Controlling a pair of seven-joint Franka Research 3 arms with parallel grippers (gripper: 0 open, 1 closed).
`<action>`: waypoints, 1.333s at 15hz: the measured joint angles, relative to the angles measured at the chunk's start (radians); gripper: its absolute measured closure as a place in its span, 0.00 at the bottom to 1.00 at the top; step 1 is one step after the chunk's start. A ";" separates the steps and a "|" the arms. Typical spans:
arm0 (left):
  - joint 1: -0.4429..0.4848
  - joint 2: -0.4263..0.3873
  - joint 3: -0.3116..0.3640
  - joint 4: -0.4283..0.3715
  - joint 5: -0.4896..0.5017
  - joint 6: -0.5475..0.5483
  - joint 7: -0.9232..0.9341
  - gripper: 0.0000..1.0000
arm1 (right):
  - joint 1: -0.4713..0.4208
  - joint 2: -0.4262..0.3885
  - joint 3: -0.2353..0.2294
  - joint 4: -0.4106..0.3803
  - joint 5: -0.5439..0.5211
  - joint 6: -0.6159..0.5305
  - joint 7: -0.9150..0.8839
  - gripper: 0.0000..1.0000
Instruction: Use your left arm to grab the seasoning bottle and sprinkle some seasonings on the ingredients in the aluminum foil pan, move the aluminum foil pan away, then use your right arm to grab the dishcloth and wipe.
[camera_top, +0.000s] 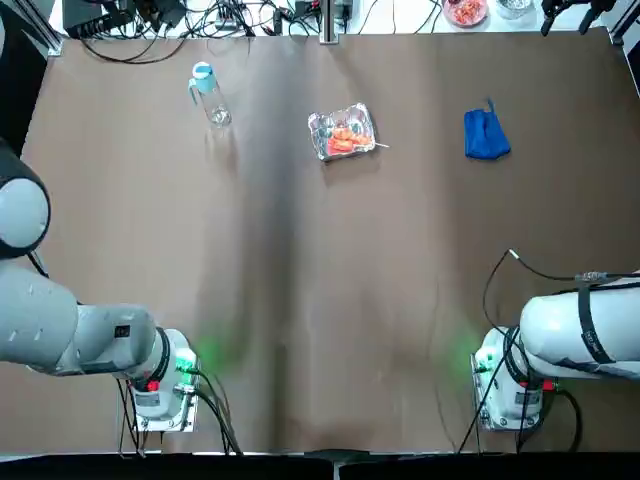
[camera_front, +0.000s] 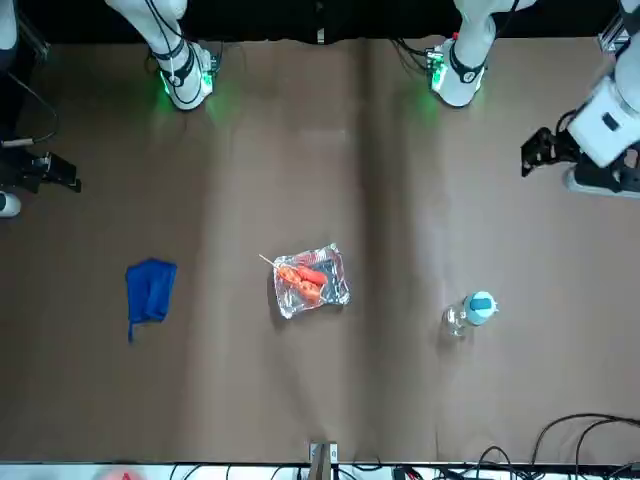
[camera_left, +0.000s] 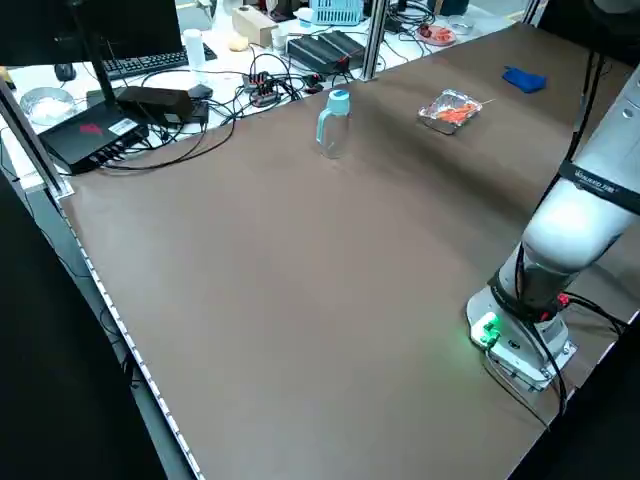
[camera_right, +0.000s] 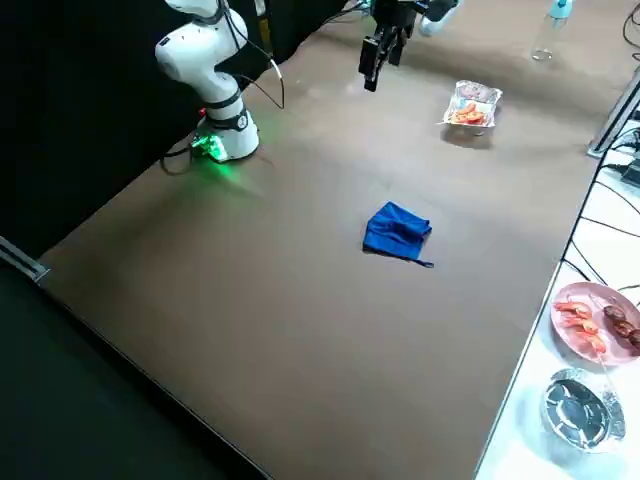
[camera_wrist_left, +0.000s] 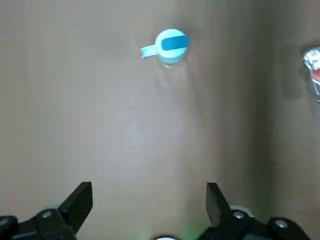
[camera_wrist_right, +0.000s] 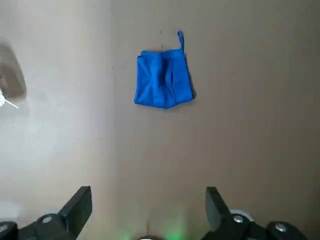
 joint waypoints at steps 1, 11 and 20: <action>0.010 0.012 0.002 -0.004 0.000 0.019 -0.040 0.00 | 0.000 0.000 0.000 0.000 0.000 0.000 0.000 0.00; 0.051 0.157 0.007 -0.015 0.000 0.186 -0.737 0.00 | 0.000 0.000 0.000 0.000 0.000 0.000 0.000 0.00; 0.077 0.269 0.014 -0.019 0.068 0.283 -1.159 0.00 | 0.000 0.000 0.000 0.000 0.000 0.000 0.000 0.00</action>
